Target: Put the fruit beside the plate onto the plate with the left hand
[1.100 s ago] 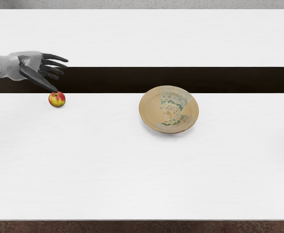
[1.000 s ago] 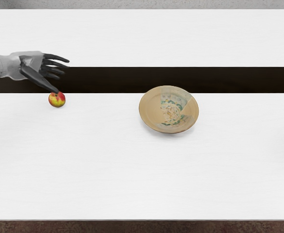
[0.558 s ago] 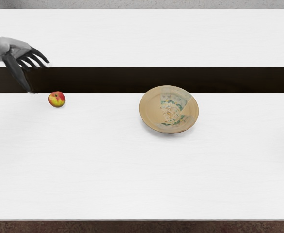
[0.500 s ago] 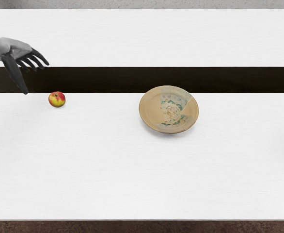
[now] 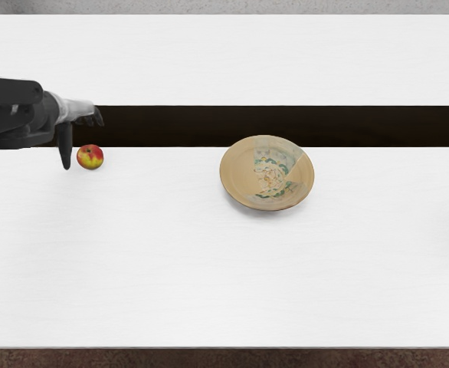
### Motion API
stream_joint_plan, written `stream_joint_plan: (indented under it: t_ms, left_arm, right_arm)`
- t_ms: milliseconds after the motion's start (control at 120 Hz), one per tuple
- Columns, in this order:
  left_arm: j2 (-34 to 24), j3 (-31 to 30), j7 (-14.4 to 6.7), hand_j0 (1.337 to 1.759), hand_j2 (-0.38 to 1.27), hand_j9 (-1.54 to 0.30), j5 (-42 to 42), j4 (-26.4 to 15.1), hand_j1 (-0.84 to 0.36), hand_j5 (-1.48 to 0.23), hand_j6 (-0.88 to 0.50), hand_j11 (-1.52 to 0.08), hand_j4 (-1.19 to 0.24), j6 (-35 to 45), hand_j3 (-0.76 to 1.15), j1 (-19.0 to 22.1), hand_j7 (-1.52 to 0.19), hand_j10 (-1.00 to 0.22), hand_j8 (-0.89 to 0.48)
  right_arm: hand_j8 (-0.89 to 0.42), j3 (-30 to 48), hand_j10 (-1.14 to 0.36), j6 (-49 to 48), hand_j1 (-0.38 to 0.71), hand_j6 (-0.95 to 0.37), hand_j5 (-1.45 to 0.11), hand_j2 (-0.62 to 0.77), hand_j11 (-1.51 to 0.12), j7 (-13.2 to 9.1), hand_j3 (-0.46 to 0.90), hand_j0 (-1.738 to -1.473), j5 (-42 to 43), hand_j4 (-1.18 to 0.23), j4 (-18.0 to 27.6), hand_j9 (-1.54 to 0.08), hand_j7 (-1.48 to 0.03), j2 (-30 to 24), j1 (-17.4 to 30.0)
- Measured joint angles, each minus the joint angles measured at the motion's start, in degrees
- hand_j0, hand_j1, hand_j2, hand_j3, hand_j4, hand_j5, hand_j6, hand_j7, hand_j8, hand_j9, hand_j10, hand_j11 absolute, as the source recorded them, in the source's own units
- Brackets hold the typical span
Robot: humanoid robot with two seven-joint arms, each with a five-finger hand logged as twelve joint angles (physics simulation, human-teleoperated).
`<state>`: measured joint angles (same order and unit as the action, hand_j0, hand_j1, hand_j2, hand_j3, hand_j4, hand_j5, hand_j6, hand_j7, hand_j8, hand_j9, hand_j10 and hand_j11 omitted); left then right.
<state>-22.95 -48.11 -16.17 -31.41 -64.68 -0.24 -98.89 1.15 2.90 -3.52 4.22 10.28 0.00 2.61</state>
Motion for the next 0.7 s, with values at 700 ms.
stream_joint_plan:
  t_ms: [700]
  left_arm:
    - [13.0,-0.9,0.2,1.658,0.05,-0.32,-0.4,18.1,0.05,-0.32,-0.25,-0.32,-0.25,2.3,0.00,11.9,-0.32,-0.25,-0.25]
  right_arm:
    - [-0.03,0.0,-0.03,0.0,-0.32,-0.03,-0.03,-0.01,-0.03,0.0,0.00,-1.658,0.0,-0.03,0.0,-0.03,-0.03,0.0,0.0]
